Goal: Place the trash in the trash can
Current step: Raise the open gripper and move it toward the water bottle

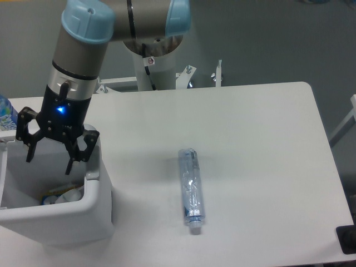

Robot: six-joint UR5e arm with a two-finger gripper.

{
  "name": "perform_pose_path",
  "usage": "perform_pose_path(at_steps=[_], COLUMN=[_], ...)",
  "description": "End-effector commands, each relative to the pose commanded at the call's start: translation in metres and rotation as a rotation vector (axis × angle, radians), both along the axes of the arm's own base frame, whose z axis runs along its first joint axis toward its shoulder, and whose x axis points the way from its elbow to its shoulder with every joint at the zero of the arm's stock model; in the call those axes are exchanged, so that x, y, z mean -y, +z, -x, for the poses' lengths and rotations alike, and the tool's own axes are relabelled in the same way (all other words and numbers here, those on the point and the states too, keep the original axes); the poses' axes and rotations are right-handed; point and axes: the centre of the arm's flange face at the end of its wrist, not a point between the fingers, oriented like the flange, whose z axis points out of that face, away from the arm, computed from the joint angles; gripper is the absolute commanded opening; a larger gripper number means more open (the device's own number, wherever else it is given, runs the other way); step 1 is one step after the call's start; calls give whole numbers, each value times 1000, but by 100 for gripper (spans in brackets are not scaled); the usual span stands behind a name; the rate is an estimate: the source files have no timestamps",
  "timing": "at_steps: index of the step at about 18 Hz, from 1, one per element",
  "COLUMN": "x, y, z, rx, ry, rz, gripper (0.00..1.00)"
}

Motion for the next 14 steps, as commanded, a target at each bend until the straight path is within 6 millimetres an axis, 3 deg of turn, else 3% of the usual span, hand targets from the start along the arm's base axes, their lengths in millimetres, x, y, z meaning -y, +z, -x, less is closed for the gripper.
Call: perform_pose_path(at_steps=[4,8,14], x=[0,12,35], y=[18,28,59], z=[10,51,115], rx=[-20,-28,17], ry=[21,107,302], rz=[-25,-38,-82], gripper=[100,100,100])
